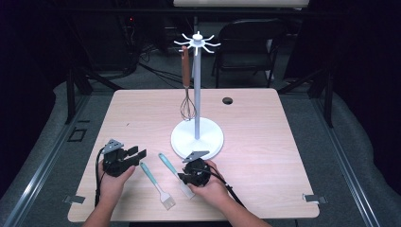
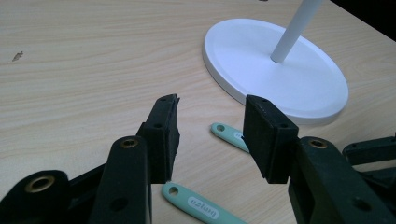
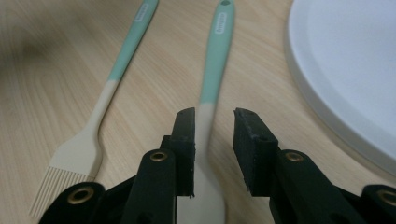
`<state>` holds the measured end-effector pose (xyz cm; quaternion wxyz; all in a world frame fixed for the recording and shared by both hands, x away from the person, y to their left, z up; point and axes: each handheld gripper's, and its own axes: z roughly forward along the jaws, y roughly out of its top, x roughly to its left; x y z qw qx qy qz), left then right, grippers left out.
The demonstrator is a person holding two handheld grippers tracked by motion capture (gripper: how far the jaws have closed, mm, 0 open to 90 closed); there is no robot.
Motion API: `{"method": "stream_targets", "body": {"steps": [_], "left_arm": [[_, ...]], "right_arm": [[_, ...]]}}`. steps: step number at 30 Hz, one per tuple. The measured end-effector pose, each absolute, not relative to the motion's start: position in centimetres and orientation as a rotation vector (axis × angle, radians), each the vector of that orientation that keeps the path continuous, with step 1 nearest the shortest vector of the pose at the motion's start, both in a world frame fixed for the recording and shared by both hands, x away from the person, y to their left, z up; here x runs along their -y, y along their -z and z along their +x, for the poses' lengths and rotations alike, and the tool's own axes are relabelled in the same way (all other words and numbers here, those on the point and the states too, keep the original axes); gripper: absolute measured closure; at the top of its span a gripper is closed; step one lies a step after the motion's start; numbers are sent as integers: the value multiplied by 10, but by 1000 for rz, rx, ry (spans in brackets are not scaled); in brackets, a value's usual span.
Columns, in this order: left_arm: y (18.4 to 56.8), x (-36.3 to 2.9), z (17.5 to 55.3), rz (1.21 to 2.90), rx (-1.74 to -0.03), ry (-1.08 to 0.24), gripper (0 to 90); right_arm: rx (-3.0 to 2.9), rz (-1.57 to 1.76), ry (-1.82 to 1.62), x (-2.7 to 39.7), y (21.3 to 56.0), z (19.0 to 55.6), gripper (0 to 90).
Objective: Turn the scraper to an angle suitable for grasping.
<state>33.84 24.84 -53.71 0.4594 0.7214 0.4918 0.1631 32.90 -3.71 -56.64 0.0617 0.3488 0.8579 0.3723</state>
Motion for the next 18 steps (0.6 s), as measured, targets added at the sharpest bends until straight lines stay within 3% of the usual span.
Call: {"method": "stream_targets", "body": {"steps": [5, 9, 18], "left_arm": [[537, -248, 339, 1776, -1211, -401, 553], [537, -248, 338, 1776, -1210, -401, 552], [537, -251, 338, 1767, -1212, -398, 552]], "right_arm": [[-2592, 1002, -1083, 25, 572, 327, 715], [-2604, 983, -1034, 21, 575, 326, 797], [-2644, 1002, -1022, 37, 573, 321, 816]]}}
